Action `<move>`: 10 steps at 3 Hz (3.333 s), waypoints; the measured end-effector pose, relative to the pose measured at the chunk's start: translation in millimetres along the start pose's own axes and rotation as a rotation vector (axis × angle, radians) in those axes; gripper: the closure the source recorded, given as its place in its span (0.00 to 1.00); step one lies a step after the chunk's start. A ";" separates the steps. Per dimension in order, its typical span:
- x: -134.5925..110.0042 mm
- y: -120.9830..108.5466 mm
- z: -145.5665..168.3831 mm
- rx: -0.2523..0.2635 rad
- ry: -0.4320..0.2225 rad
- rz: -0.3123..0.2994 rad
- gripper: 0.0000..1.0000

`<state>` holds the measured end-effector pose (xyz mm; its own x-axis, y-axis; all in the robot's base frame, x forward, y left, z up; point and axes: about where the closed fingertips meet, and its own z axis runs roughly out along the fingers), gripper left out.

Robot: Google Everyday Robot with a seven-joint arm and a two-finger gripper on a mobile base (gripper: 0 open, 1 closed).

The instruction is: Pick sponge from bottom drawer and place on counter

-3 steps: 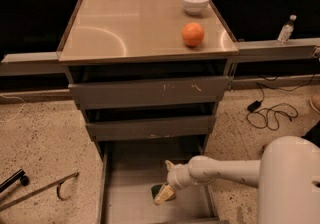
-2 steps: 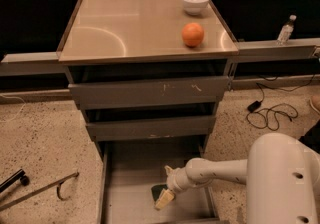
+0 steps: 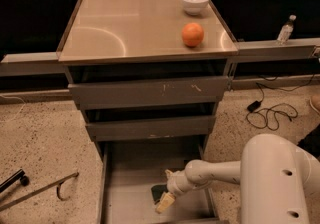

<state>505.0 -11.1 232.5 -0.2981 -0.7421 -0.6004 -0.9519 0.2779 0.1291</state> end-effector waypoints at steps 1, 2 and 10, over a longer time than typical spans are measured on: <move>2.2 -14.4 16.7 0.028 -0.020 -0.008 0.00; 9.8 -34.0 41.7 0.060 -0.035 -0.017 0.00; 67.1 -40.0 99.4 0.069 0.059 0.001 0.43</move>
Offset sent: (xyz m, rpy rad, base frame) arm 0.0577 0.0098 -0.0728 0.0182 -0.1103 -0.0515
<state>530.1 -11.3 108.5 -0.3047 -0.7755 -0.5529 -0.9450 0.3188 0.0736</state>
